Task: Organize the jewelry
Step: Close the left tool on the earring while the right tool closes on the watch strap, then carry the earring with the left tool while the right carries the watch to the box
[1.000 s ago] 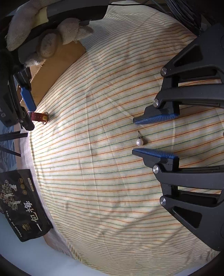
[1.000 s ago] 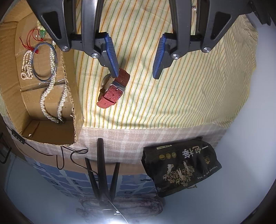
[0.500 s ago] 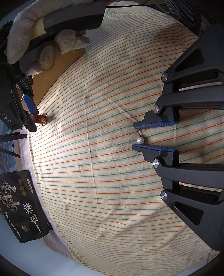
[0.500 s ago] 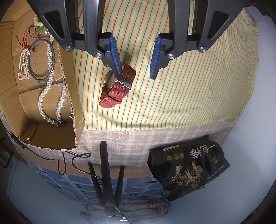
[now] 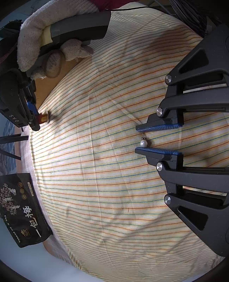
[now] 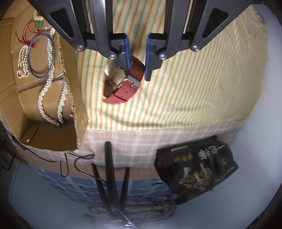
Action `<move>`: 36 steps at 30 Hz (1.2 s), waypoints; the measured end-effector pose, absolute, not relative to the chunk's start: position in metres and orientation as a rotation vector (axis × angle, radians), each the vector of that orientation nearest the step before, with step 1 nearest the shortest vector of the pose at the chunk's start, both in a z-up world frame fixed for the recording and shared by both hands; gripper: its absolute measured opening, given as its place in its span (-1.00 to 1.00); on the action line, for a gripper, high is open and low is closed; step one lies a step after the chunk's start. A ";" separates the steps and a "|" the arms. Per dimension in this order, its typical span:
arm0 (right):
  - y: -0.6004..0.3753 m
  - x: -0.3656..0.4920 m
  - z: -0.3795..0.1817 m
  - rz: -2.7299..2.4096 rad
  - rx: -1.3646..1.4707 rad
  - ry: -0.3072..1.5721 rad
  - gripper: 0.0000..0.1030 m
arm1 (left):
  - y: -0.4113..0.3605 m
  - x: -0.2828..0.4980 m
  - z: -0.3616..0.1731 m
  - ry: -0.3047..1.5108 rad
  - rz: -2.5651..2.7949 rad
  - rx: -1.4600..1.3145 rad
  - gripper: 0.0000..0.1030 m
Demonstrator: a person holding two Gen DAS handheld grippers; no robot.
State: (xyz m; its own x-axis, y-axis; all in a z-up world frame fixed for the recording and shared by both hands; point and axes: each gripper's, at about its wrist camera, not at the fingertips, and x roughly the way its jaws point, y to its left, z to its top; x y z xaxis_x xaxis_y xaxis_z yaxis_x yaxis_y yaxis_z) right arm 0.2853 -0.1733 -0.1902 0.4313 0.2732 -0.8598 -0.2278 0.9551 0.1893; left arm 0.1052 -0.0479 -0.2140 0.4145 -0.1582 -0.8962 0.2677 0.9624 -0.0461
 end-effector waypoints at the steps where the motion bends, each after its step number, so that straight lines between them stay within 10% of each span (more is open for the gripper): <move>1: -0.172 0.284 -0.188 0.322 0.045 1.078 -0.86 | -0.048 0.105 -0.214 1.111 -0.266 0.110 -0.68; 36: -0.214 0.238 -0.096 0.423 0.133 0.930 -0.95 | -0.080 0.107 -0.153 0.958 -0.311 0.032 -0.69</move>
State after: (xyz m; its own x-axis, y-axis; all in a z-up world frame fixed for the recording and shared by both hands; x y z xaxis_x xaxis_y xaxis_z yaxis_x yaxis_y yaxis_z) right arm 0.2385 -0.2139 -0.0956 0.5226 0.4086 -0.7483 -0.2957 0.9101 0.2904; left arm 0.1070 -0.0798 -0.1526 0.5338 -0.2472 -0.8087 0.2752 0.9550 -0.1102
